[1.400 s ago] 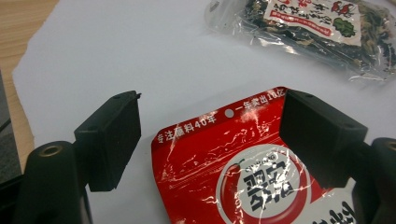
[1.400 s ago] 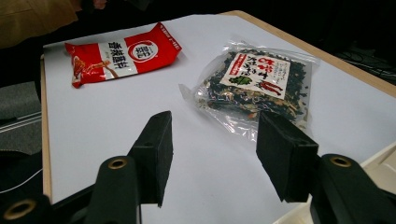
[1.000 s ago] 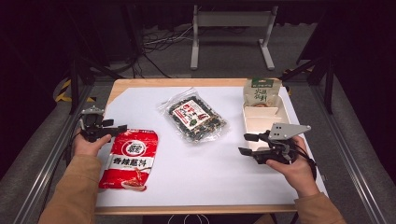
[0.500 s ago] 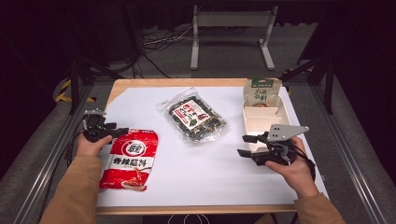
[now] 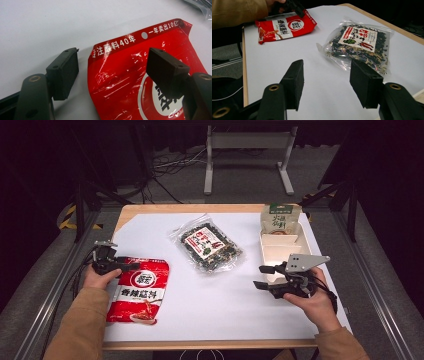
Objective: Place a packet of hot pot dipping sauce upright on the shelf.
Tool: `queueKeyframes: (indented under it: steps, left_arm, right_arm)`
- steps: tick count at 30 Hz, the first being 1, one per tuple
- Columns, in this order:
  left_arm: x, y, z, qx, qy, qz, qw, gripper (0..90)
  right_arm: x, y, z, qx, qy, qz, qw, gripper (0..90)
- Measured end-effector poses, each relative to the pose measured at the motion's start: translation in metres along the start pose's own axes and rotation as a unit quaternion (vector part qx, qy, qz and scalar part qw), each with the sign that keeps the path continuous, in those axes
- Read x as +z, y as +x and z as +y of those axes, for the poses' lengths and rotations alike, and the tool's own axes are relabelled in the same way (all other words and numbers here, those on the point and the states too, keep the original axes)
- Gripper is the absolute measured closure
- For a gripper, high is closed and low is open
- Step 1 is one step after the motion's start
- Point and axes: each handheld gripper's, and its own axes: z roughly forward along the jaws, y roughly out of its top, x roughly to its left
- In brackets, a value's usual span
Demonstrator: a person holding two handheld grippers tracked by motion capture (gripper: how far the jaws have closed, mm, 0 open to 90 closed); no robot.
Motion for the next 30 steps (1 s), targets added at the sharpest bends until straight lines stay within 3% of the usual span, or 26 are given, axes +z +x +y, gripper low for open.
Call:
queueKeyframes:
  steps: [3,5,9,12,13,17,23,30]
  left_arm:
    - [-0.001,-0.001,0.000,-0.001,0.001,-0.002,1.0000,28.3]
    - [-0.001,-0.004,0.000,0.009,0.013,-0.002,0.9999,33.7]
    - [-0.003,-0.010,0.002,0.026,0.035,0.043,0.9981,56.3]
    - [-0.004,-0.010,0.001,0.024,0.037,0.049,0.9978,64.2]
    - [-0.005,-0.010,0.001,0.023,0.039,0.056,0.9974,70.6]
    - [-0.008,-0.011,0.002,0.028,0.039,0.052,0.9975,89.2]
    - [-0.014,-0.016,0.003,0.041,0.035,0.060,0.9968,90.0]
    - [-0.025,-0.022,0.004,0.043,0.017,0.059,0.9972,90.0]
  right_arm:
    - [0.000,0.001,0.000,-0.001,0.000,0.001,1.0000,44.3]
    - [0.001,0.001,0.000,-0.001,0.001,0.003,1.0000,44.2]
    - [0.001,0.001,0.000,-0.001,0.001,0.003,1.0000,44.1]
    - [0.002,0.001,0.000,-0.002,0.002,0.003,1.0000,44.1]
    - [0.002,0.001,0.000,-0.002,0.003,0.003,1.0000,44.1]
    - [0.002,0.000,-0.001,0.000,0.003,0.001,1.0000,44.1]
    - [0.002,-0.002,-0.002,0.001,0.004,-0.001,1.0000,44.1]
    - [0.002,-0.002,-0.002,0.001,0.001,-0.002,1.0000,44.3]
